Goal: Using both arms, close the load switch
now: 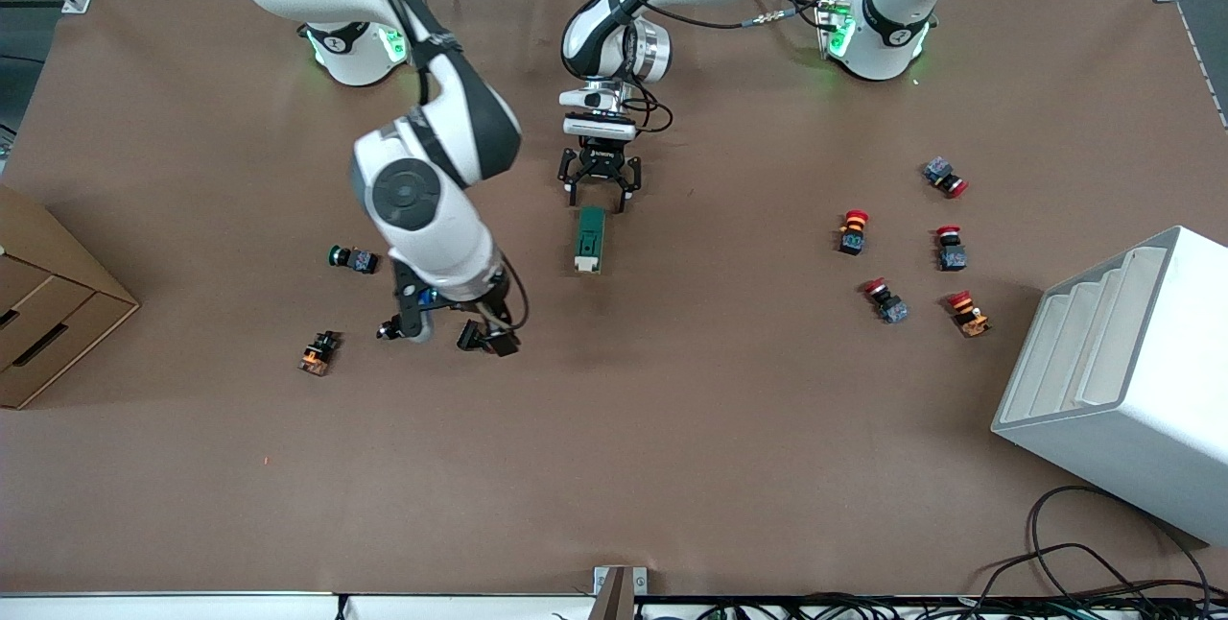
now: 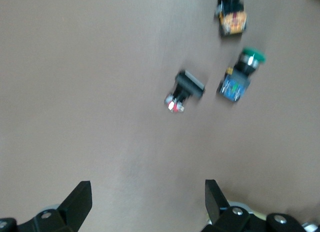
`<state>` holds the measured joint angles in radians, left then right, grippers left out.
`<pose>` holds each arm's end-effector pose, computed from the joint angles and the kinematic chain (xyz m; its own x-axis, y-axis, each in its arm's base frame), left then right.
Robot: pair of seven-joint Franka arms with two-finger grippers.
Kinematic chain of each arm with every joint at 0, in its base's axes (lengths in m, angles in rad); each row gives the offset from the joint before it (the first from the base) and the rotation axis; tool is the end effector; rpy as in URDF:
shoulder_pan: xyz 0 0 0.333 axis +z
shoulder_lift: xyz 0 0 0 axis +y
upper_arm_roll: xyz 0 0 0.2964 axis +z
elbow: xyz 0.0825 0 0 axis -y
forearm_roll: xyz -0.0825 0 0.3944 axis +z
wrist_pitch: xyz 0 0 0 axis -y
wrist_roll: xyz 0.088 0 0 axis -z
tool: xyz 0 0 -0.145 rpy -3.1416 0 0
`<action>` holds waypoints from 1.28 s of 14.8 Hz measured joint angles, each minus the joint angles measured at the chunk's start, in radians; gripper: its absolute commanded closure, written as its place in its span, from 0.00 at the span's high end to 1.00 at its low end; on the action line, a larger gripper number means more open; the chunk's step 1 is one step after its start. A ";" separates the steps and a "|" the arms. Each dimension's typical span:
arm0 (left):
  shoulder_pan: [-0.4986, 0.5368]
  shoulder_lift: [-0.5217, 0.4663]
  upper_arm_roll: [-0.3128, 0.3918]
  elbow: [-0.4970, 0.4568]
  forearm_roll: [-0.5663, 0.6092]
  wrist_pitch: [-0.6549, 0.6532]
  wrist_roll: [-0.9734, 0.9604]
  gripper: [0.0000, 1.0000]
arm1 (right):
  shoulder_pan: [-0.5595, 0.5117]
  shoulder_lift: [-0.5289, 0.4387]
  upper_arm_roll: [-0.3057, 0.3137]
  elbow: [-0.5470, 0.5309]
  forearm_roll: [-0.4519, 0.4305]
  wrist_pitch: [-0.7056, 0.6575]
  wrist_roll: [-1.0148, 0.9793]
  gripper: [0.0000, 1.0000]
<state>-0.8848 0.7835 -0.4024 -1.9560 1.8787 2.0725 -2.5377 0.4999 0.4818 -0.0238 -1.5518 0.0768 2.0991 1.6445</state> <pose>0.2268 -0.5459 0.0419 0.5311 -0.0908 0.8425 -0.1658 -0.9862 -0.0018 0.6164 0.3267 0.3165 0.3617 -0.9302 -0.0623 -0.9317 -0.3582 -0.0602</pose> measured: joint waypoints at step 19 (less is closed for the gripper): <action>0.141 -0.170 -0.003 0.384 -0.782 0.010 0.745 0.99 | -0.534 -0.247 -0.024 0.166 -0.107 -0.667 -1.733 1.00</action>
<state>-0.7442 0.6140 -0.4055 -1.5715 1.0972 2.0828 -1.7922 -0.0345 0.2347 -0.0476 -1.3861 -0.0298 1.4319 -0.0886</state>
